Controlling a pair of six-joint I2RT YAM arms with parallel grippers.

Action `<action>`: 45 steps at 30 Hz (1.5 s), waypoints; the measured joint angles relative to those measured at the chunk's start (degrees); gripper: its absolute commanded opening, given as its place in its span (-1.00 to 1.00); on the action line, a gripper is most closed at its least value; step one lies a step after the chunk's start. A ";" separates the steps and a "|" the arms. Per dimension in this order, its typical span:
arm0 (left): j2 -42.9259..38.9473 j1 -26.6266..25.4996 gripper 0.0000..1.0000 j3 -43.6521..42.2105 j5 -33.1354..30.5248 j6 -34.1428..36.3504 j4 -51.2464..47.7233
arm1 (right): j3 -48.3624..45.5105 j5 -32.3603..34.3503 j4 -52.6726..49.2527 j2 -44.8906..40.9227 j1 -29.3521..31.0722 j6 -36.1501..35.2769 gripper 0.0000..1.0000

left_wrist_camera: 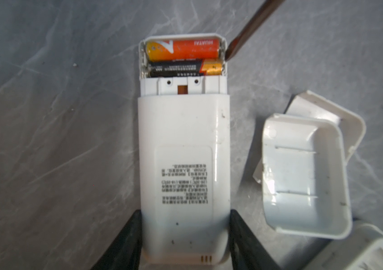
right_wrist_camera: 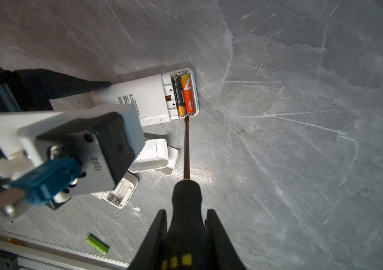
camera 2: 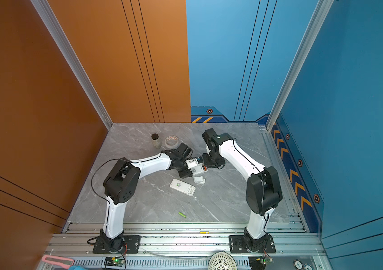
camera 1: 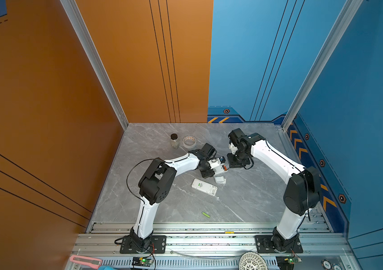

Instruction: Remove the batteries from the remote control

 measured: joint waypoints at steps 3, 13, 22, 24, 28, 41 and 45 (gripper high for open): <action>0.00 -0.04 -0.33 0.00 -0.07 0.00 0.00 | -1.64 -0.09 1.44 -1.05 0.04 0.44 -1.00; 0.00 -0.04 -0.53 0.00 -0.07 -0.02 0.00 | -7.91 -0.31 6.69 -5.05 0.04 1.99 -1.00; 0.00 -0.04 -0.63 0.00 0.00 -0.13 -0.04 | -22.40 -1.66 19.78 -14.16 -0.28 5.86 -1.00; 0.00 -0.04 -0.66 0.00 0.00 -0.28 -0.09 | -26.18 -1.95 23.37 -16.17 -0.39 6.86 -1.00; 0.00 -0.02 -0.69 0.00 0.07 -0.70 -0.17 | -34.75 -2.14 32.11 -21.14 -0.39 9.31 -1.00; 0.00 1.07 -0.75 0.00 -0.52 -2.25 0.33 | -55.56 2.25 59.84 -28.68 3.21 13.64 -1.00; 0.02 1.29 -0.77 0.00 -0.87 -2.27 0.63 | -59.84 5.44 67.04 -29.29 5.07 13.94 -1.00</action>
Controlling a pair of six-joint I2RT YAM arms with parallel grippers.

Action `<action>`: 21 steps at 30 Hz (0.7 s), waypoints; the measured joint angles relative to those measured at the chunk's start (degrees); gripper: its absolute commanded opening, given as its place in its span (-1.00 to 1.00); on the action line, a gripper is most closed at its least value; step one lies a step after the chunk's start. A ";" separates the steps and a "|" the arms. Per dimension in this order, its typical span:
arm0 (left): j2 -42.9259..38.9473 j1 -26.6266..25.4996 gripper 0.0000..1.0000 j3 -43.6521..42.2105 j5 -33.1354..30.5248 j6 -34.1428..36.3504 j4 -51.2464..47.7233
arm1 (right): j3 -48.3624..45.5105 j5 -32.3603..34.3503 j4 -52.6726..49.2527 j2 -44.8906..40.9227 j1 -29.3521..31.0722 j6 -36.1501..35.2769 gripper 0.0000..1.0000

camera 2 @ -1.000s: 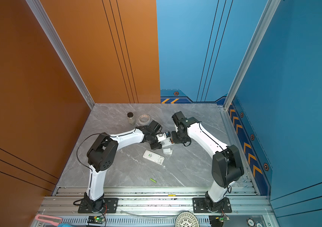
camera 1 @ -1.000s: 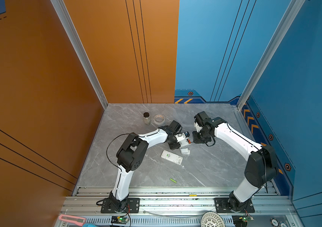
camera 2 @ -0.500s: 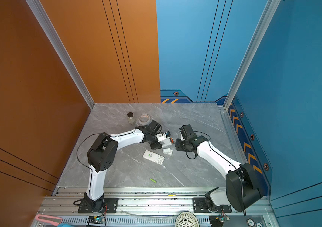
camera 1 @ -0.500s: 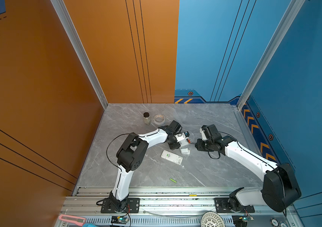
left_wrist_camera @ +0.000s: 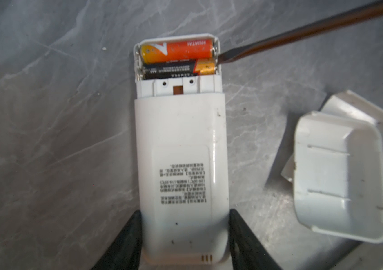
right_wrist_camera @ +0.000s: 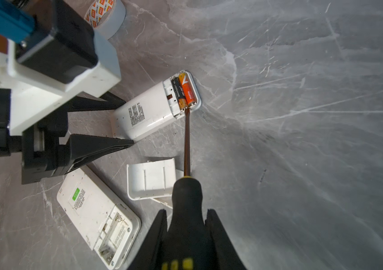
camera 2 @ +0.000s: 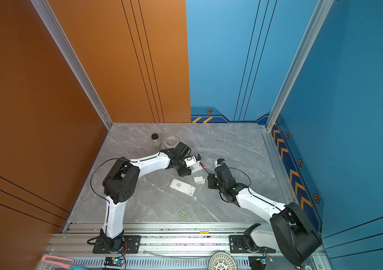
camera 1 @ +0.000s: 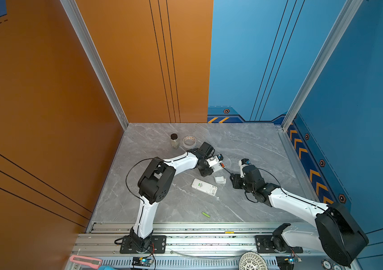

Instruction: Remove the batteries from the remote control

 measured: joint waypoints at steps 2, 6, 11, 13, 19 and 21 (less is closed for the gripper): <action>0.00 0.00 -0.78 0.00 -0.24 0.02 0.09 | -1.09 0.98 2.05 0.00 0.61 0.24 -1.00; 0.00 0.00 -0.79 0.00 -0.46 0.07 0.24 | -2.58 2.51 4.79 0.02 1.22 0.50 -1.00; 0.00 0.00 -0.79 0.00 -0.55 0.07 0.33 | -3.39 3.26 6.47 -0.02 1.40 0.55 -1.00; 0.00 0.00 -0.79 0.00 -0.57 0.07 0.35 | -3.54 3.45 6.62 -0.28 1.40 0.55 -1.00; 0.04 -0.04 -0.78 0.00 0.07 0.72 0.33 | -4.13 4.87 6.62 -2.14 1.31 0.50 -1.00; 0.07 -0.09 -0.77 0.00 0.20 0.74 0.28 | -4.13 5.01 6.64 -3.23 0.87 0.52 -1.00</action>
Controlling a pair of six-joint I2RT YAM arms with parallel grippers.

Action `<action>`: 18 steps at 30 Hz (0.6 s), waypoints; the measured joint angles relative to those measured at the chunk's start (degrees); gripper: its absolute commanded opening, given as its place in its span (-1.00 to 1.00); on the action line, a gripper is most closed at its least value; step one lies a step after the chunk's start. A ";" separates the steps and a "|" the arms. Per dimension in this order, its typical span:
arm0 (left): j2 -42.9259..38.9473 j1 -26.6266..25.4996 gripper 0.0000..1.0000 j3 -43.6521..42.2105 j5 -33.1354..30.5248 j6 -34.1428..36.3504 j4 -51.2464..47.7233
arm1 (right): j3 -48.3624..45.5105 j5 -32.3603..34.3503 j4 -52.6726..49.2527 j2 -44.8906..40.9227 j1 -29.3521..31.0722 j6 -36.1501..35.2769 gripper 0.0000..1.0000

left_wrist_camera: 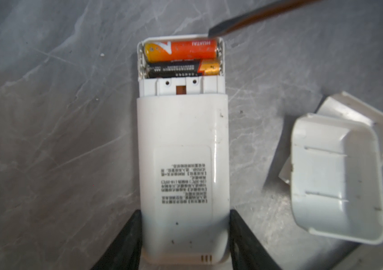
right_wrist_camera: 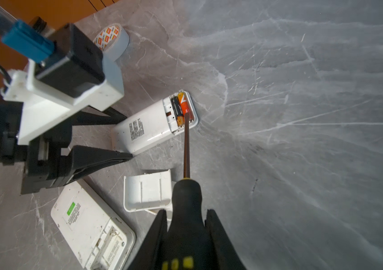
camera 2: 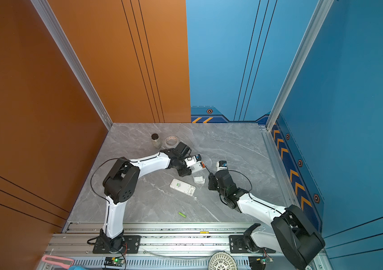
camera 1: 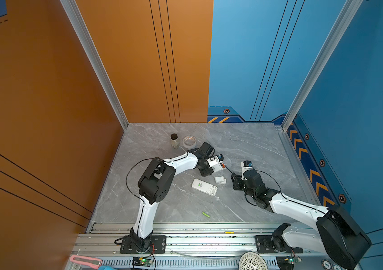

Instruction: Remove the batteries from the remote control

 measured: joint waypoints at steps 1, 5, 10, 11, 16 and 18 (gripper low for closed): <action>0.02 0.00 -0.77 0.00 0.02 0.00 0.00 | 0.00 0.00 0.00 -0.44 -0.20 -0.02 -1.00; 0.02 0.00 -0.77 0.00 0.20 0.00 0.00 | -0.07 -0.09 -0.02 -1.11 -0.66 0.00 -1.00; 0.02 0.00 -0.77 0.00 0.20 -0.02 0.00 | 0.57 -1.81 -2.91 -1.64 -1.75 0.20 -1.00; 0.02 0.00 -0.77 0.00 0.20 -0.02 0.00 | 1.73 -2.73 -5.64 -1.62 -2.14 0.13 -1.00; 0.02 -0.11 -0.77 0.02 -0.07 0.00 0.00 | 9.38 -8.24 -16.17 -0.72 -4.96 -0.79 -1.00; 0.02 -0.28 -0.77 0.04 -0.50 0.00 0.00 | 12.02 -10.23 -19.61 -0.59 -5.81 -1.31 -1.00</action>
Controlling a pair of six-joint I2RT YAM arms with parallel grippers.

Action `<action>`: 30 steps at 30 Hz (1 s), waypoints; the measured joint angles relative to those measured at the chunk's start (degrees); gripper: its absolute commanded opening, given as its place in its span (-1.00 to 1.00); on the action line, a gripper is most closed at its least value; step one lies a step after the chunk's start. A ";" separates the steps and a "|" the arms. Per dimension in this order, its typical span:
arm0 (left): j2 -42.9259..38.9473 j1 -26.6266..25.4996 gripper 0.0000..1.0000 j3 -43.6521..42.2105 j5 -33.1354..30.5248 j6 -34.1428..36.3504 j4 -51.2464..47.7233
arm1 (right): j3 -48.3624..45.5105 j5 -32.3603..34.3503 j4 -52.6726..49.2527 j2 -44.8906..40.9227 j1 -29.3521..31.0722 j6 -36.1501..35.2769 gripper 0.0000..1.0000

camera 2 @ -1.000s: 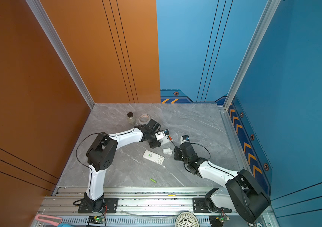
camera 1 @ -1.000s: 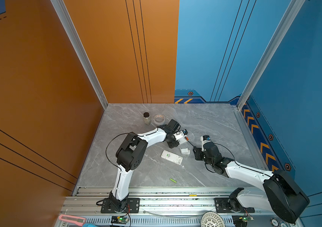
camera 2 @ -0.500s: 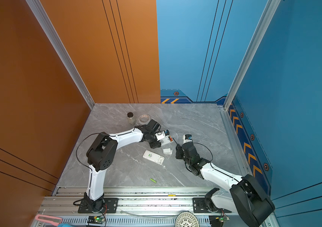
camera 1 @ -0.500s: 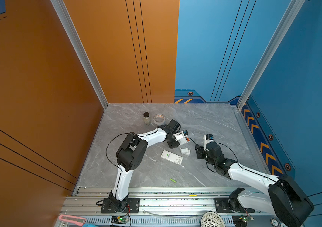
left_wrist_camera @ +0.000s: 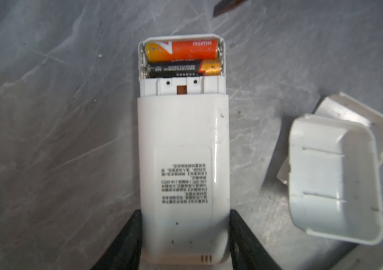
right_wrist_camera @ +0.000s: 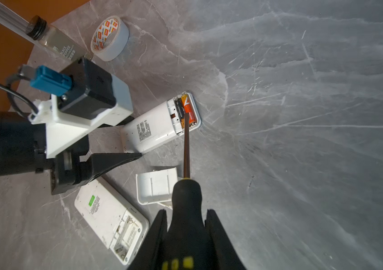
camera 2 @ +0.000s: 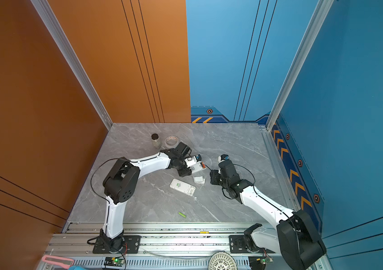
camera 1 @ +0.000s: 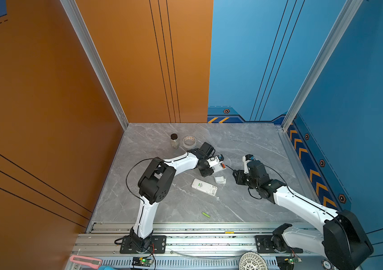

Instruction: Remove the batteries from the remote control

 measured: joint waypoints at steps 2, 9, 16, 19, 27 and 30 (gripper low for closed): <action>0.00 -0.22 -0.77 0.02 -0.63 0.07 0.00 | 2.34 -1.49 -2.93 0.37 -0.42 -0.66 -1.00; 0.00 -1.05 -0.77 0.07 -2.80 0.92 0.24 | 11.04 -3.87 -13.88 5.60 -1.22 -5.09 -1.00; -0.02 -2.03 -0.77 0.07 -4.94 1.51 0.94 | 17.73 -3.56 -22.99 11.72 -1.38 -8.96 -1.00; -0.02 -2.62 -0.77 0.00 -6.12 1.55 1.53 | 18.95 -3.30 -24.57 12.17 -1.64 -9.81 -1.00; -0.13 -3.10 -0.78 -0.33 -7.32 2.19 2.34 | 21.51 -1.79 -26.80 12.24 -2.84 -11.93 -1.00; -0.13 -3.10 -0.78 -0.33 -7.32 2.25 2.34 | 22.51 -1.77 -27.63 12.24 -3.56 -12.85 -1.00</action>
